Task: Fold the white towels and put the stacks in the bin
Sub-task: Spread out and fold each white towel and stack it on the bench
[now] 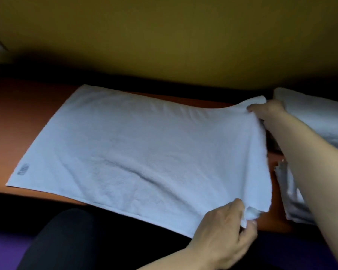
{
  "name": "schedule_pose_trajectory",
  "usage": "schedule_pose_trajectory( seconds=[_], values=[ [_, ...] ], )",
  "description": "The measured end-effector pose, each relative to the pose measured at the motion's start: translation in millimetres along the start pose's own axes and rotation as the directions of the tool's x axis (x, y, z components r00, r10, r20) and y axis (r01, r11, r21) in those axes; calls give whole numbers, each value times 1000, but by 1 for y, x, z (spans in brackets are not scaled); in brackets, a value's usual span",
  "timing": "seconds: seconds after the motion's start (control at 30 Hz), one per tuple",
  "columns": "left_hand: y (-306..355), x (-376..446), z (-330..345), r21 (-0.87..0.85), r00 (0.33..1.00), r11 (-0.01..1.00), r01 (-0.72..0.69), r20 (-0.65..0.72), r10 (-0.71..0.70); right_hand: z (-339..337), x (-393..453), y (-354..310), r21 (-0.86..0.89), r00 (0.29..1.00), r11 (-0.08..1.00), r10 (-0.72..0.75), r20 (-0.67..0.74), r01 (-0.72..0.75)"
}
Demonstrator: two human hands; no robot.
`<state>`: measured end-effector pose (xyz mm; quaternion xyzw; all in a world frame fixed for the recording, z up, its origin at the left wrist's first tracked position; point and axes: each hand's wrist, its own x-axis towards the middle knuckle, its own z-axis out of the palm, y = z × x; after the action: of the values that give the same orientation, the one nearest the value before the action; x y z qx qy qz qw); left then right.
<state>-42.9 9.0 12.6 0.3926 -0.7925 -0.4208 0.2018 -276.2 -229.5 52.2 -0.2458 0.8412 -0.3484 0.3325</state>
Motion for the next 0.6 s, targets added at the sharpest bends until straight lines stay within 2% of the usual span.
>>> schedule_pose_trajectory(
  seconds=[0.13, 0.23, 0.43, 0.5, 0.6],
  values=[
    [37, -3, -11, -40, 997, 997, -65, -35, 64, -35, -14, -13, -32, 978, 999, -16, -210, 9],
    [53, -13, -22, -52, 984, 991, -126, -135, 118, -50, -29, -21, 6, 970, 1000, -14, -241, 16],
    [21, -43, -77, -125, 910, 992, -31, -414, -23, -16, -78, -54, 24, 986, 991, -128, -105, 131],
    [0, -59, -102, -169, 894, 985, -27, -446, -52, 14, -96, -70, 90, 984, 982, -155, -90, 163],
    [-29, -84, -138, -237, 856, 970, 62, -488, -174, 68, -116, -94, 166, 991, 977, -133, -11, 133]
  ],
)
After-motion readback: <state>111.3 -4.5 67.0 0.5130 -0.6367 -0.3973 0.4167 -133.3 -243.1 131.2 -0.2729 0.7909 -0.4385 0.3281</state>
